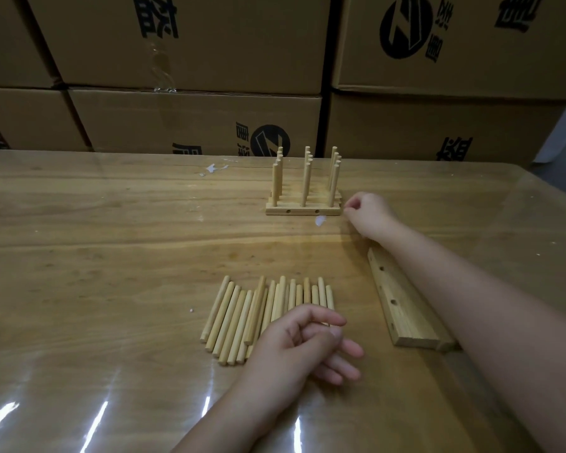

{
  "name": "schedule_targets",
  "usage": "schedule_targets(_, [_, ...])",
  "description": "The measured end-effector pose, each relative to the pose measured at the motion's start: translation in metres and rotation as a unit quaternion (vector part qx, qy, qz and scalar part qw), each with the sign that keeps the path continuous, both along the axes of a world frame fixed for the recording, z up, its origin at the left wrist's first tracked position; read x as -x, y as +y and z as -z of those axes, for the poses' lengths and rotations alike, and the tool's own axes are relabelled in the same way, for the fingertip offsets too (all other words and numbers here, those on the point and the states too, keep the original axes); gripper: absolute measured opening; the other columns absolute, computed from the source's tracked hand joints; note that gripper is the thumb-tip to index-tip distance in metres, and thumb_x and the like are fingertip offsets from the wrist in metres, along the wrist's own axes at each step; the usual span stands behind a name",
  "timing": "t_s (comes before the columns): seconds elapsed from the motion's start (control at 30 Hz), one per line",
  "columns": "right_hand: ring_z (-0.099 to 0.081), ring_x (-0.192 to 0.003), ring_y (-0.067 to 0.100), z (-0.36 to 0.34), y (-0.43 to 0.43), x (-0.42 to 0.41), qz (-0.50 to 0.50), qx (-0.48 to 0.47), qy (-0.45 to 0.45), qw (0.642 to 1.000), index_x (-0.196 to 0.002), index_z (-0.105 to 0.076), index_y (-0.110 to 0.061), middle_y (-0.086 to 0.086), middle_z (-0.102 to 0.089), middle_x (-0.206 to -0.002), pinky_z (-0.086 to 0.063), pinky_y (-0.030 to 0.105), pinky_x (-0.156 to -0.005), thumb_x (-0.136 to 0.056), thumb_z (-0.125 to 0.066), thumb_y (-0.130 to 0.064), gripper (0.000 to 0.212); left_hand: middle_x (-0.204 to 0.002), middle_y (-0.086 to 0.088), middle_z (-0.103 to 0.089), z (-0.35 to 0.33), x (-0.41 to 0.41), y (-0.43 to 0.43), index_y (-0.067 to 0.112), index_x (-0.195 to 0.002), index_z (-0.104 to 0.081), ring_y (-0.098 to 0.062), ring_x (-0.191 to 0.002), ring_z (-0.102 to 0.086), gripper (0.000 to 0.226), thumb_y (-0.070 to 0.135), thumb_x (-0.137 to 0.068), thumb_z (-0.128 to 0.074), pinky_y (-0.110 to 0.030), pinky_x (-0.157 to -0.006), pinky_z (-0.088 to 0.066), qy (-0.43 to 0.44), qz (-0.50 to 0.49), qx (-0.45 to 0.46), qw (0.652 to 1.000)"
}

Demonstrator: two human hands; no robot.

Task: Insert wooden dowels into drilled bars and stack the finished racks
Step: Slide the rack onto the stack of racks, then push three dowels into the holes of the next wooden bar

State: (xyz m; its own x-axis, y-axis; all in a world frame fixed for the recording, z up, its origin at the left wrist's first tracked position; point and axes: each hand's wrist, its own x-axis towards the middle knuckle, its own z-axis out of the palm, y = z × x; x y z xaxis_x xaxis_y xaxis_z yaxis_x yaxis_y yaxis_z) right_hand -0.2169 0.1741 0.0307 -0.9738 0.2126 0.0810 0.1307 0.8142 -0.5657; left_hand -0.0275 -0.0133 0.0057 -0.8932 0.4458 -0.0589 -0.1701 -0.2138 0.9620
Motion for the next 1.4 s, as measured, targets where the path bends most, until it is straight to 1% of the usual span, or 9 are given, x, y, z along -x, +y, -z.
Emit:
schedule_targets(0.23, [-0.055,-0.087,0.003,0.001,0.037,-0.119,-0.047,0.057,0.038,0.997,-0.098,-0.058,-0.034,-0.013,-0.059,-0.098,-0.045,0.022,-0.067,-0.092,-0.054,-0.028,0.009,-0.081,-0.013,-0.073,0.000,-0.001,-0.001,0.003,-0.101,-0.058,-0.021,-0.063,-0.069,0.011,0.005,-0.096,-0.048,-0.021,-0.055,-0.052,0.004,-0.010,0.019,1.000])
schedule_targets(0.37, [-0.047,-0.115,0.015,0.012,0.042,-0.163,-0.018,-0.054,0.070,0.996,-0.109,-0.062,-0.027,-0.009,-0.055,-0.120,-0.034,0.041,-0.102,-0.090,-0.055,-0.032,0.020,-0.084,-0.013,-0.073,0.000,-0.003,-0.002,0.005,-0.102,-0.059,-0.021,-0.066,-0.069,0.012,0.007,-0.097,-0.048,-0.022,-0.057,-0.053,0.011,-0.006,0.042,0.999])
schedule_targets(0.53, [-0.034,-0.130,0.029,0.024,0.056,-0.192,0.182,0.008,0.013,0.983,-0.135,-0.046,-0.013,0.009,-0.039,-0.144,-0.030,0.045,-0.106,-0.094,-0.045,-0.040,0.049,-0.083,-0.012,-0.073,-0.003,-0.005,-0.002,0.004,-0.103,-0.059,-0.020,-0.066,-0.069,0.014,0.009,-0.098,-0.047,-0.022,-0.056,-0.053,0.016,-0.011,0.047,0.999])
schedule_targets(0.7, [-0.028,-0.134,0.028,0.038,0.050,-0.197,0.180,-0.069,-0.013,0.981,-0.133,-0.049,-0.009,0.007,-0.035,-0.147,-0.020,0.042,-0.110,-0.094,-0.035,-0.051,0.058,-0.082,-0.012,-0.073,-0.006,-0.007,0.000,0.005,-0.102,-0.059,-0.019,-0.066,-0.069,0.015,0.012,-0.099,-0.046,-0.022,-0.056,-0.052,0.023,-0.007,0.058,0.998])
schedule_targets(1.0, [-0.048,-0.114,0.029,0.040,0.045,-0.198,0.153,-0.034,0.060,0.986,-0.129,-0.050,-0.006,0.010,-0.054,-0.125,-0.043,0.043,-0.094,-0.090,-0.051,-0.045,0.055,-0.080,-0.011,-0.073,-0.003,-0.004,0.001,0.005,-0.102,-0.060,-0.020,-0.065,-0.069,0.017,0.014,-0.099,-0.046,-0.022,-0.055,-0.052,0.020,-0.010,0.047,0.999])
schedule_targets(1.13, [-0.053,-0.092,0.018,0.036,0.046,-0.194,0.156,0.041,0.120,0.980,-0.121,-0.048,-0.017,0.000,-0.056,-0.110,-0.045,0.032,-0.067,-0.088,-0.059,-0.036,0.040,-0.079,-0.011,-0.073,-0.002,-0.003,0.001,0.006,-0.099,-0.060,-0.020,-0.063,-0.069,0.016,0.015,-0.098,-0.047,-0.022,-0.055,-0.052,0.021,-0.019,0.037,0.999])
schedule_targets(1.23, [-0.052,-0.087,0.015,0.037,0.050,-0.189,0.179,0.115,0.142,0.967,-0.112,-0.050,-0.019,0.000,-0.056,-0.106,-0.039,0.029,-0.063,-0.089,-0.058,-0.031,0.028,-0.079,-0.011,-0.072,-0.001,-0.003,0.000,0.007,-0.098,-0.061,-0.020,-0.063,-0.069,0.016,0.017,-0.098,-0.048,-0.022,-0.054,-0.052,0.021,-0.019,0.031,0.999])
schedule_targets(1.3, [-0.054,-0.079,0.013,0.037,0.051,-0.188,0.214,0.214,0.170,0.938,-0.107,-0.050,-0.021,-0.002,-0.057,-0.098,-0.041,0.028,-0.060,-0.090,-0.056,-0.033,0.021,-0.079,-0.012,-0.072,-0.001,-0.003,0.000,0.006,-0.099,-0.061,-0.020,-0.063,-0.069,0.017,0.016,-0.098,-0.048,-0.022,-0.054,-0.052,0.019,-0.020,0.029,0.999])
schedule_targets(1.4, [-0.058,-0.073,0.007,0.028,0.049,-0.190,0.191,0.431,0.204,0.858,-0.109,-0.058,-0.017,-0.003,-0.066,-0.089,-0.047,0.023,-0.060,-0.089,-0.058,-0.032,0.025,-0.080,-0.012,-0.072,0.000,-0.002,0.000,0.005,-0.099,-0.061,-0.020,-0.063,-0.069,0.017,0.017,-0.097,-0.049,-0.021,-0.054,-0.052,0.017,-0.021,0.023,0.999])
